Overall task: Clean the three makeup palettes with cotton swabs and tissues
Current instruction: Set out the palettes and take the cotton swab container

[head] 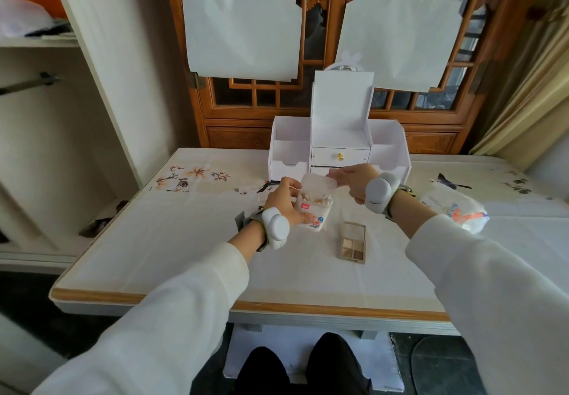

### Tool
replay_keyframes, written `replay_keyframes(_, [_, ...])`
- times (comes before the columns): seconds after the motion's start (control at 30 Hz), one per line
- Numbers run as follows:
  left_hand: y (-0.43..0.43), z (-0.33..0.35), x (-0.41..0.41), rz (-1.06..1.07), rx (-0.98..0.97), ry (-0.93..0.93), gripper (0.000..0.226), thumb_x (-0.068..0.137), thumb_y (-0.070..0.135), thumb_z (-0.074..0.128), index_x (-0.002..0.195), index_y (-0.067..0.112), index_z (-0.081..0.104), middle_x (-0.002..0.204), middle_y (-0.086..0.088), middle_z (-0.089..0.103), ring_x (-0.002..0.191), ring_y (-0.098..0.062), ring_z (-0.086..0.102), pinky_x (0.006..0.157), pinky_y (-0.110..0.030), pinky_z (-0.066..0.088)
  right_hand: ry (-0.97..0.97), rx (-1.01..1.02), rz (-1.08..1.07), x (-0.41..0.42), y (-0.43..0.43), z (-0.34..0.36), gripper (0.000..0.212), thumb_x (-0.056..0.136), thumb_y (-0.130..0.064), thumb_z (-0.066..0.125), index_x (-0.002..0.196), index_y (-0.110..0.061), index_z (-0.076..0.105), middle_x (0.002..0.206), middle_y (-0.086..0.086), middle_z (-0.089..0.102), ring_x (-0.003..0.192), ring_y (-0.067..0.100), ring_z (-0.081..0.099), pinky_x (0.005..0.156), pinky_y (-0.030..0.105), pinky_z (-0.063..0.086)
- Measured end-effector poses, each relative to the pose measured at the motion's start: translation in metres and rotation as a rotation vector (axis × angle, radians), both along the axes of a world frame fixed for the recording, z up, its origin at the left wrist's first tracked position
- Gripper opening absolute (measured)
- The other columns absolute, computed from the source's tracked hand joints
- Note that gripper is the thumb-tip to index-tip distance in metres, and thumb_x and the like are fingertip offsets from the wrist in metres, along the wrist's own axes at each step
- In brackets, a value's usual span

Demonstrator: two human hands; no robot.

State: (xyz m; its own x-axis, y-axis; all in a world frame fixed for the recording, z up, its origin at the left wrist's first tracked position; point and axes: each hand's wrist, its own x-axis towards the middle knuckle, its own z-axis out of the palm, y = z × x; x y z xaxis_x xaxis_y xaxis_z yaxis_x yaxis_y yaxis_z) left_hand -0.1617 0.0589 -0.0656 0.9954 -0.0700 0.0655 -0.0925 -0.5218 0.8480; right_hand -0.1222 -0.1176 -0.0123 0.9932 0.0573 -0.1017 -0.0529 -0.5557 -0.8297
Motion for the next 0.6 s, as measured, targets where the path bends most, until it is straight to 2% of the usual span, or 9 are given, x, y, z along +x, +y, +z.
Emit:
replay_keyframes(0.1, [-0.001,0.002,0.001,0.017,0.004,0.014,0.067,0.068,0.016,0.083,0.123,0.01,0.045,0.126,-0.005,0.057,0.111,-0.024,0.056,0.091,-0.042,0.052,-0.028,-0.065,0.094,-0.007,-0.002,-0.002,0.033,0.088,-0.036,0.058,0.112,-0.014,0.065,0.074,-0.007,0.061,0.047,0.006,0.035,0.032,0.009,0.029])
replay_keyframes(0.17, [-0.002,0.004,0.001,0.021,0.011,0.013,0.062,0.071,0.018,0.081,0.122,0.01,0.047,0.125,-0.005,0.058,0.112,-0.025,0.056,0.09,-0.042,0.052,-0.049,-0.08,0.134,-0.009,-0.002,-0.003,0.035,0.088,-0.037,0.058,0.116,-0.015,0.063,0.066,-0.013,0.051,0.049,0.003,0.037,0.032,0.005,0.029])
replay_keyframes(0.33, [-0.009,0.005,0.002,0.018,0.05,0.006,0.057,0.076,0.021,0.078,0.123,0.009,0.05,0.125,-0.006,0.059,0.112,-0.025,0.056,0.089,-0.038,0.052,-0.012,-0.038,0.132,-0.009,-0.006,-0.004,0.03,0.087,-0.036,0.059,0.111,-0.019,0.065,0.065,-0.007,0.055,0.046,0.013,0.033,0.04,0.021,0.031])
replay_keyframes(0.47, [-0.012,0.002,0.003,-0.001,0.031,0.011,0.056,0.076,0.021,0.078,0.123,0.01,0.05,0.124,-0.004,0.059,0.111,-0.024,0.056,0.09,-0.039,0.051,0.027,0.026,0.131,-0.008,-0.01,-0.004,0.026,0.085,-0.033,0.064,0.107,-0.02,0.068,0.073,0.003,0.057,0.046,0.014,0.029,0.039,0.02,0.027])
replay_keyframes(0.6, [-0.015,0.002,0.005,-0.009,-0.008,-0.009,0.054,0.074,0.019,0.079,0.12,0.011,0.052,0.121,-0.005,0.062,0.108,-0.023,0.058,0.09,-0.04,0.052,0.023,0.087,0.126,-0.01,-0.015,-0.002,0.025,0.084,-0.034,0.064,0.105,-0.02,0.068,0.07,0.001,0.058,0.047,0.014,0.03,0.041,0.021,0.028])
